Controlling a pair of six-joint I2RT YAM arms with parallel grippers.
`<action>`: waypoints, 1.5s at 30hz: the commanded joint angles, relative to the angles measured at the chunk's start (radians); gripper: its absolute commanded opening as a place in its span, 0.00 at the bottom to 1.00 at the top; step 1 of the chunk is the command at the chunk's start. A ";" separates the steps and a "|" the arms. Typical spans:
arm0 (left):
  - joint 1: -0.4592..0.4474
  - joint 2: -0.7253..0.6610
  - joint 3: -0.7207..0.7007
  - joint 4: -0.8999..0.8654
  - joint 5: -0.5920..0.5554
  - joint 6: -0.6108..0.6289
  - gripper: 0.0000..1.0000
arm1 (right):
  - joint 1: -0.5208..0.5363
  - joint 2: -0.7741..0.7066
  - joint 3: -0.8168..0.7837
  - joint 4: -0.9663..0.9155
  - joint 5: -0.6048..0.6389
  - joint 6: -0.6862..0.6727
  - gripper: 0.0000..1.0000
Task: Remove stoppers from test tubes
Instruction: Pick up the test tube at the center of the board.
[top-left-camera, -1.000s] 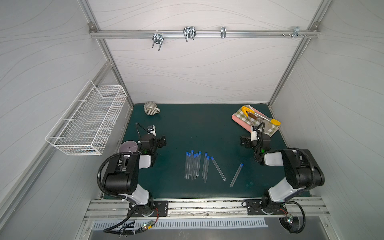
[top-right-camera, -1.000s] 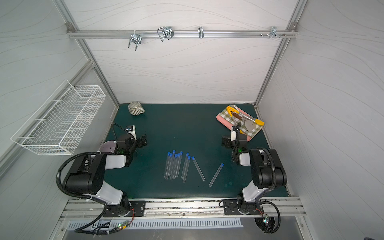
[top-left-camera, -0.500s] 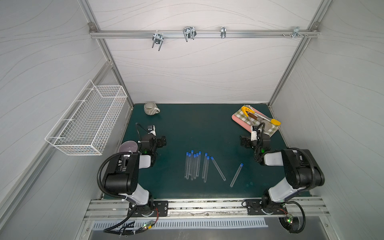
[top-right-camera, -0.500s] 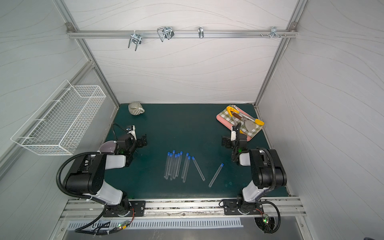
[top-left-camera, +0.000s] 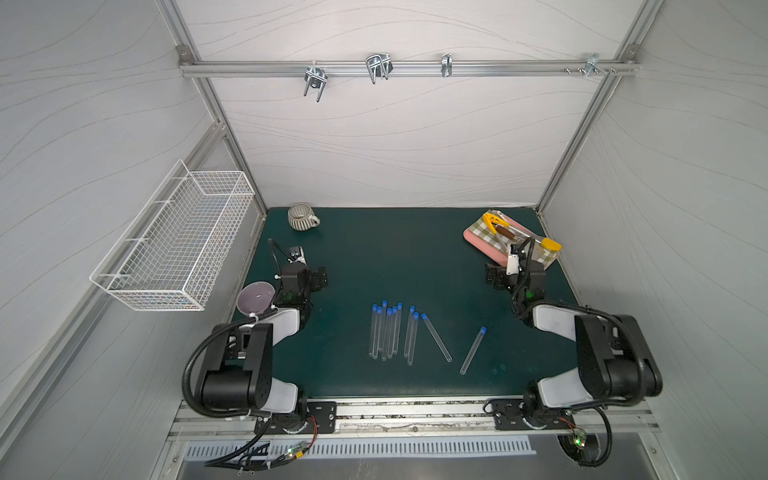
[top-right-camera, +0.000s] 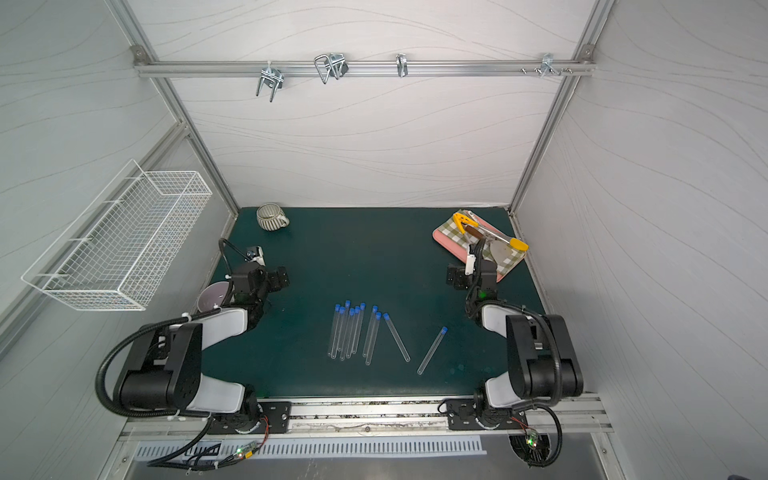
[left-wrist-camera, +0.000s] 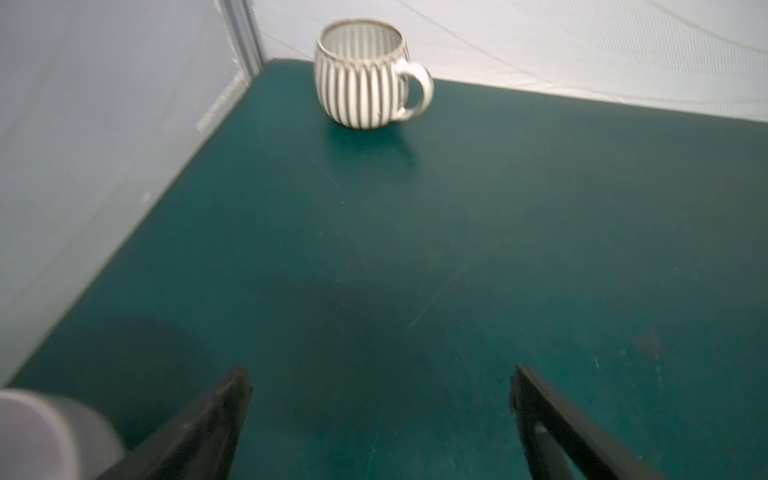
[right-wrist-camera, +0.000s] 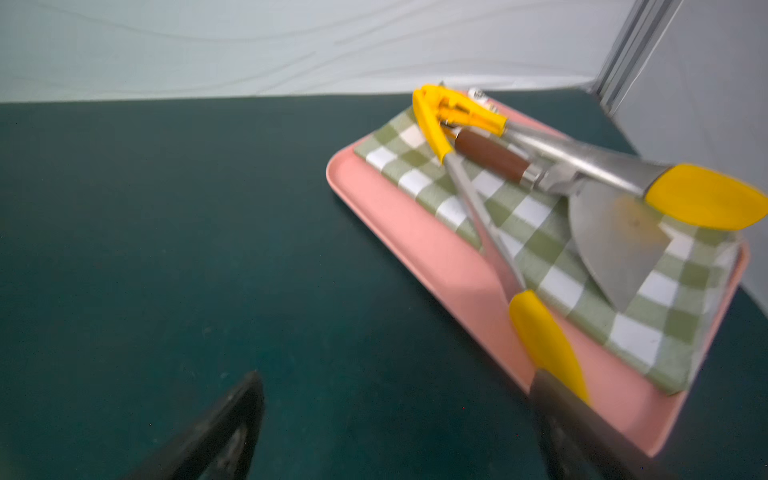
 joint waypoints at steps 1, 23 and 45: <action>-0.056 -0.112 0.121 -0.234 -0.139 -0.058 1.00 | 0.073 -0.063 0.100 -0.245 0.067 -0.006 0.99; -0.171 -0.369 0.489 -1.407 0.298 -0.238 0.90 | 0.211 -0.211 0.289 -0.830 -0.343 0.129 0.99; -0.396 -0.180 0.361 -1.344 0.151 -0.286 0.83 | 0.243 -0.425 0.156 -0.967 -0.530 0.154 0.99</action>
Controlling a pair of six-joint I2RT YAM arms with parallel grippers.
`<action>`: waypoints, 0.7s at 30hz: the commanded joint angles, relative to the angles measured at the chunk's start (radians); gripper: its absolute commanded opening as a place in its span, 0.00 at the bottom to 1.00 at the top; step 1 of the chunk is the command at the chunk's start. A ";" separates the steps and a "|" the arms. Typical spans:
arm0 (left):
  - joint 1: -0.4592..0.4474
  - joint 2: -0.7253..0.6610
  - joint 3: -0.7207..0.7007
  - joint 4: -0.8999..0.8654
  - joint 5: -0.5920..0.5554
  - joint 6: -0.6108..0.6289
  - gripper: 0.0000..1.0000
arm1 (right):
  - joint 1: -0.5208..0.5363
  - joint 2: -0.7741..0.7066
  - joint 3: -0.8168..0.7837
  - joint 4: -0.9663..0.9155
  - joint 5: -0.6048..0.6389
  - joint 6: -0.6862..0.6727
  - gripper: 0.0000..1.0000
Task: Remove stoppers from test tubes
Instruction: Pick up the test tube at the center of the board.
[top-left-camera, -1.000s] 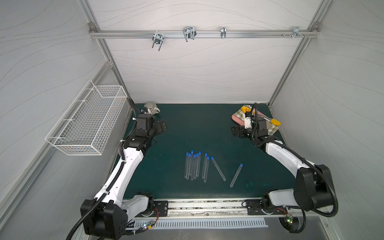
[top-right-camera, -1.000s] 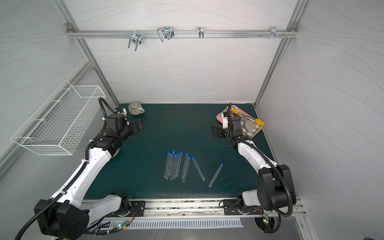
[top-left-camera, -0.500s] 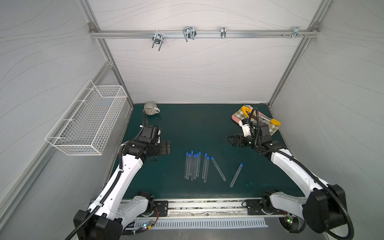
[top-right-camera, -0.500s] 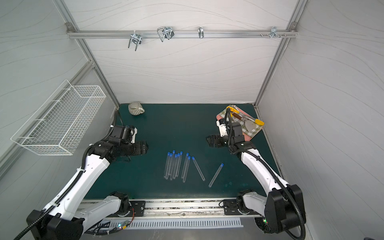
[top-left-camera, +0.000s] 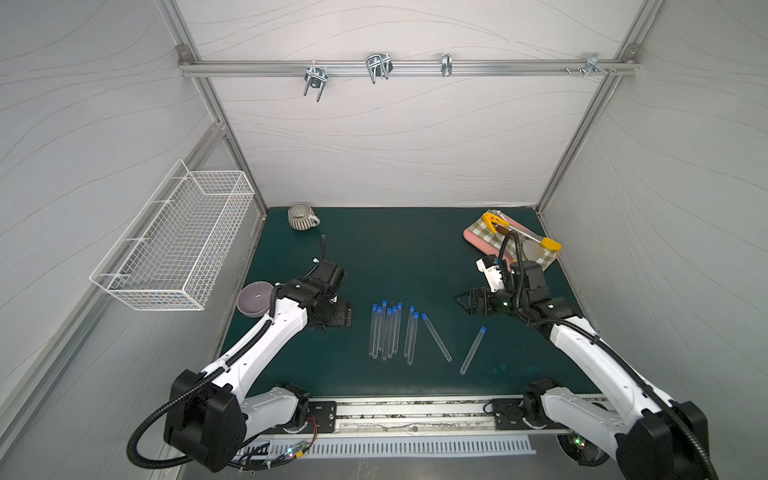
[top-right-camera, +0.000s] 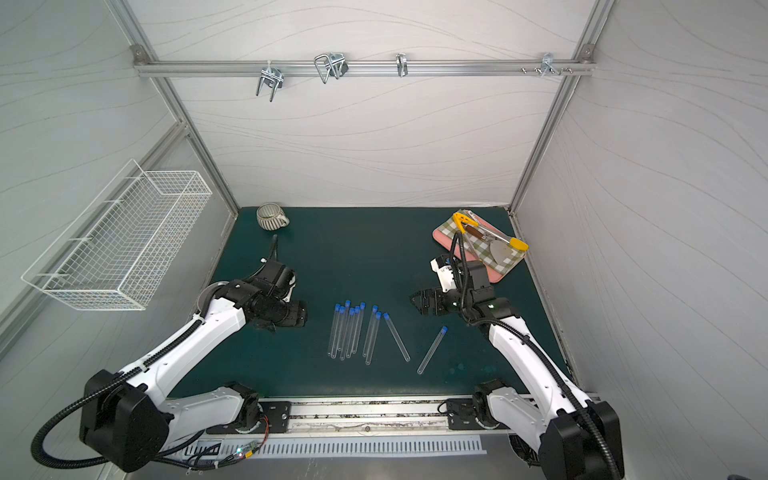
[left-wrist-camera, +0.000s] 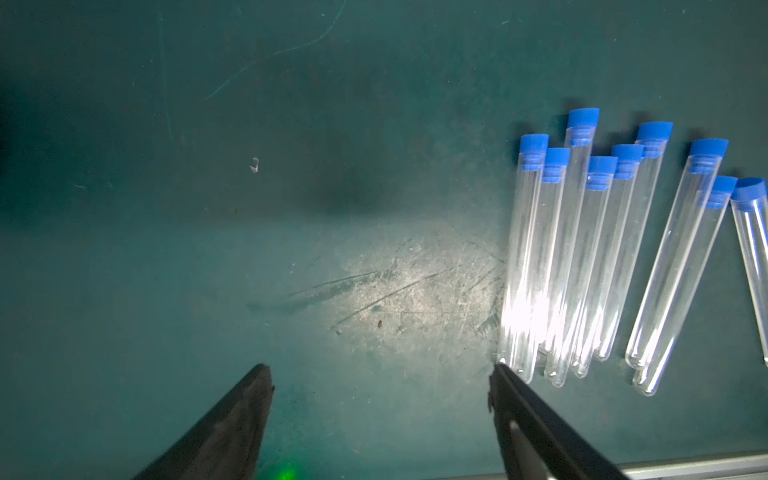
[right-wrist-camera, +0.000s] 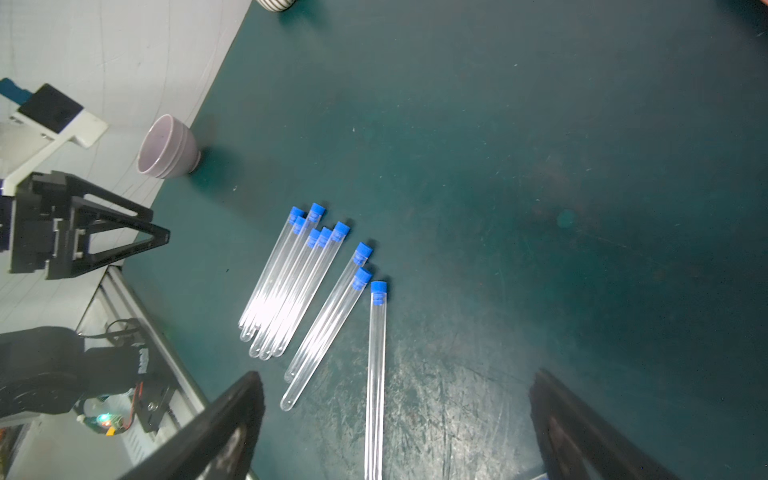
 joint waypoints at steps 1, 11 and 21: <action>-0.021 0.029 0.010 0.026 -0.017 -0.030 0.83 | 0.016 -0.014 -0.001 -0.031 -0.033 0.006 0.99; -0.166 0.207 0.051 0.107 -0.037 -0.098 0.80 | 0.086 0.025 -0.023 0.039 -0.032 0.025 0.99; -0.209 0.321 0.098 0.146 -0.058 -0.105 0.78 | 0.090 -0.007 -0.068 0.052 -0.024 0.013 0.99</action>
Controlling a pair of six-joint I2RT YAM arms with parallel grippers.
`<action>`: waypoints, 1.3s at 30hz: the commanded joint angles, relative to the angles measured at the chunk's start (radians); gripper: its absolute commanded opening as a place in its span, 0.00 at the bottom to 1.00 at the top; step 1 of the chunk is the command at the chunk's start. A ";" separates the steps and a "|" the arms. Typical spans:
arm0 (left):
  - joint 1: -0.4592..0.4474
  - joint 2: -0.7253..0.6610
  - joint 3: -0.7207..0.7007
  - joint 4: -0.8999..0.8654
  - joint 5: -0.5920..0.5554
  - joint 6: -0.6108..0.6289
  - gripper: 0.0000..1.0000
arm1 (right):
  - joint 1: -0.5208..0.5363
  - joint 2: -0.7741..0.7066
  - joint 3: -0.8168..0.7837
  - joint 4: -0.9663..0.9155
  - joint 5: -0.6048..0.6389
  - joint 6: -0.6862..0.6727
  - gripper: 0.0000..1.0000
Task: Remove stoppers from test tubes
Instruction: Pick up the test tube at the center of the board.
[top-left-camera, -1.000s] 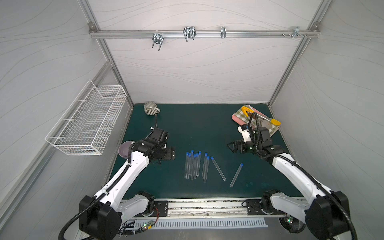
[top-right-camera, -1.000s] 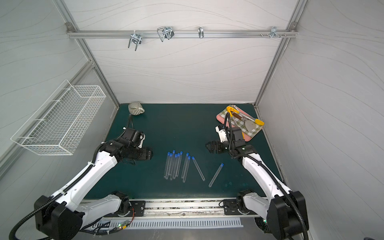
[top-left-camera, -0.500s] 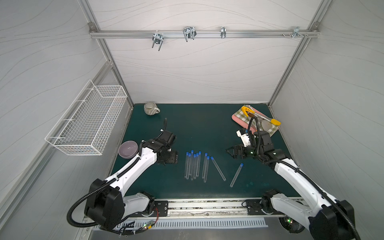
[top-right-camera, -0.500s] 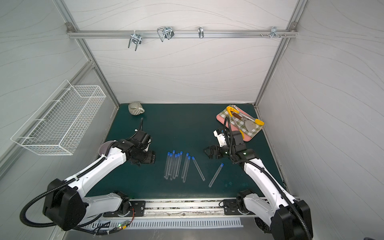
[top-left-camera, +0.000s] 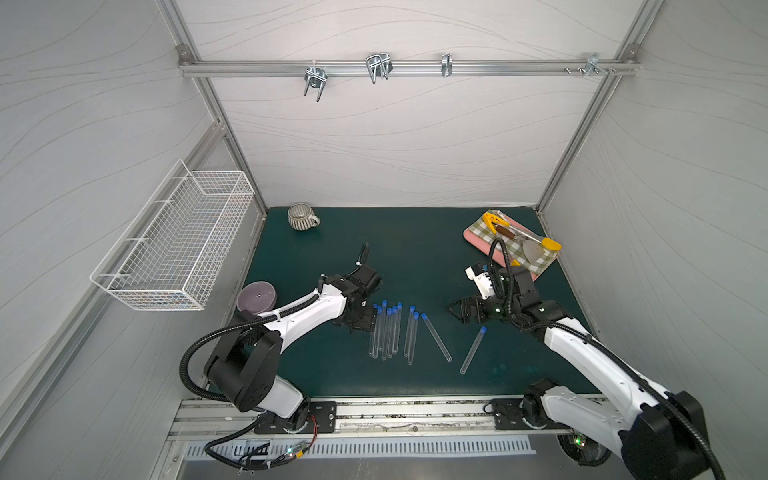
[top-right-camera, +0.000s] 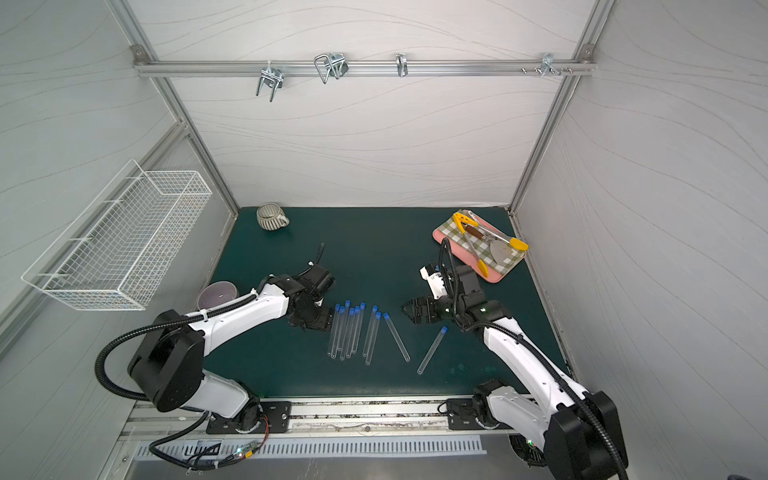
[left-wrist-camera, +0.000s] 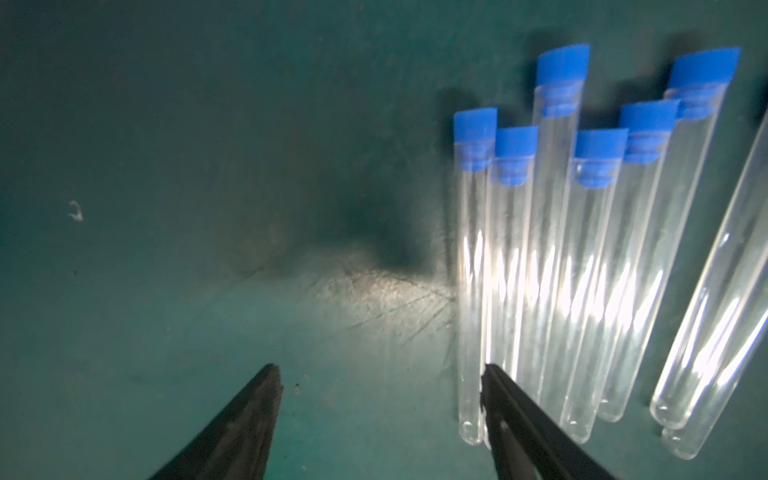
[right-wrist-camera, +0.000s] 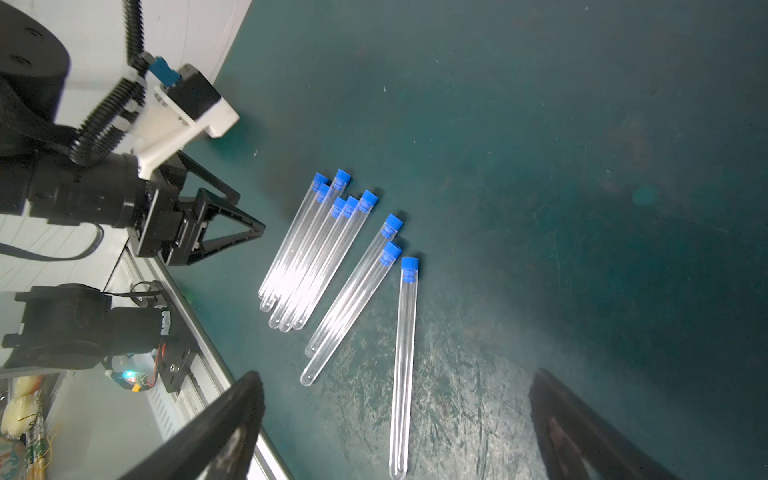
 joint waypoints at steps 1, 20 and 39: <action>-0.012 0.012 0.045 0.024 -0.020 -0.028 0.77 | 0.006 -0.022 -0.019 0.017 -0.016 -0.010 0.99; -0.040 0.092 0.020 0.094 -0.037 -0.052 0.68 | 0.006 -0.033 -0.028 0.016 -0.021 -0.013 0.96; -0.052 0.155 0.009 0.127 -0.058 -0.064 0.64 | 0.006 -0.041 -0.010 -0.007 -0.009 -0.027 0.93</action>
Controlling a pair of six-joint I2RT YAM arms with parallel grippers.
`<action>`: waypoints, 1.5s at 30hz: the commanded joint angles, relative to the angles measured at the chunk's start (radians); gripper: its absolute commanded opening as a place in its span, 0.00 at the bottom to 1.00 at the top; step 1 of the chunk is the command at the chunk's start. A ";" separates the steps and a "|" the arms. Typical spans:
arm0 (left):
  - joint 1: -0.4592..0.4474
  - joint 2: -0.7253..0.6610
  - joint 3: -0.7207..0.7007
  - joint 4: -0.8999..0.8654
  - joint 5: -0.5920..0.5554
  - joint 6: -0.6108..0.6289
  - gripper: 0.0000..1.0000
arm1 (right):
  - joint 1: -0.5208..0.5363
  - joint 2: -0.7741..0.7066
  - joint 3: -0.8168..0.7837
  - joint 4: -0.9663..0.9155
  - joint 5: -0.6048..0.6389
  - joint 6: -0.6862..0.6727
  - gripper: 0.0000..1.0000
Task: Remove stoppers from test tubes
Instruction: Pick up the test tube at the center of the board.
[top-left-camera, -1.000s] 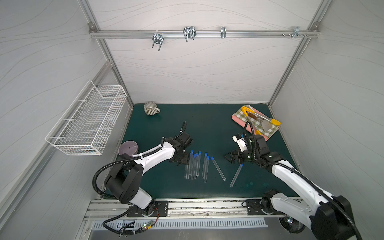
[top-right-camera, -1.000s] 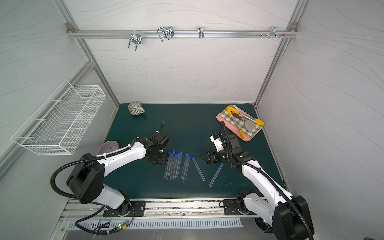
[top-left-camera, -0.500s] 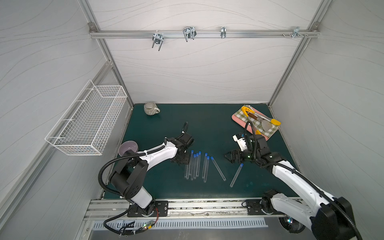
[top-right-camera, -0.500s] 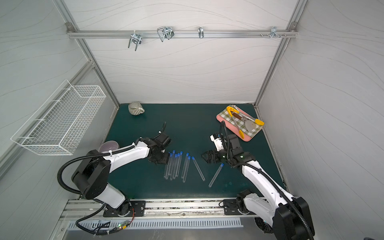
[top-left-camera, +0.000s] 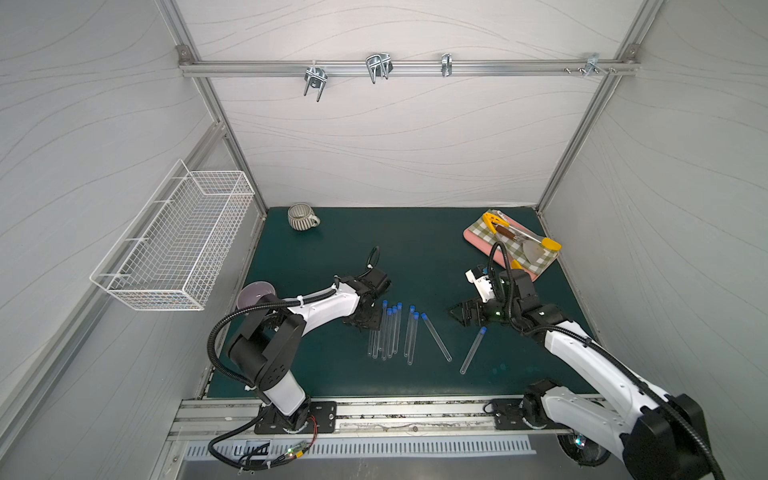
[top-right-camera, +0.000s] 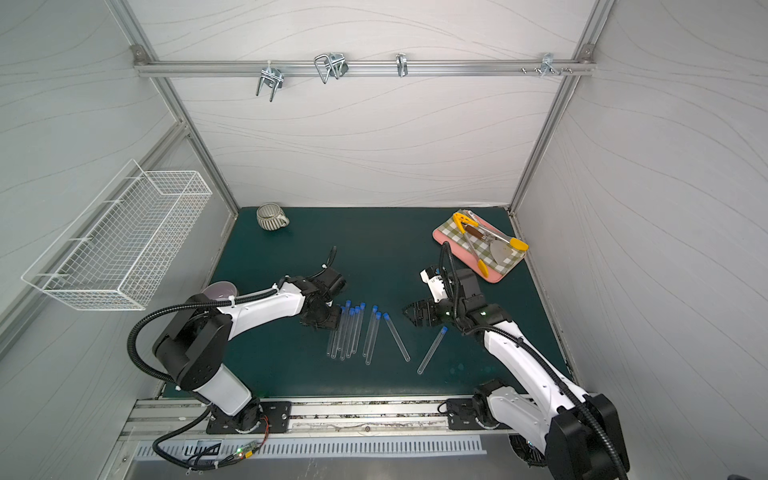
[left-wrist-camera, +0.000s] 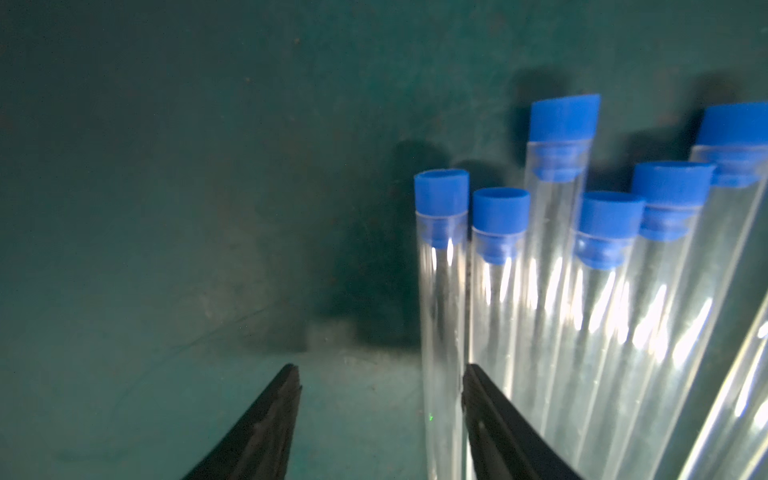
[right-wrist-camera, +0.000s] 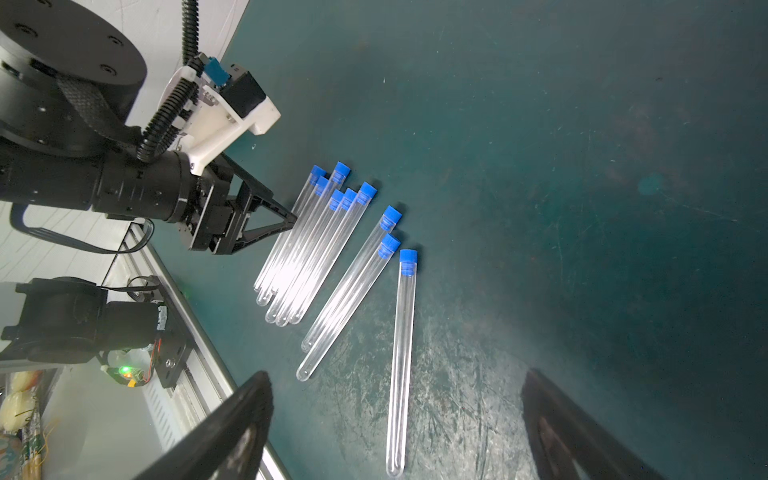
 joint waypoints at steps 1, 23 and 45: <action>-0.008 0.016 0.001 0.012 -0.033 -0.021 0.64 | 0.005 -0.025 0.016 -0.025 -0.005 -0.025 0.92; -0.028 0.054 -0.025 0.020 -0.041 -0.041 0.42 | 0.005 -0.047 0.004 -0.027 0.001 -0.021 0.91; -0.028 -0.035 -0.037 0.031 -0.052 -0.036 0.07 | 0.004 -0.050 0.037 -0.080 0.001 -0.016 0.91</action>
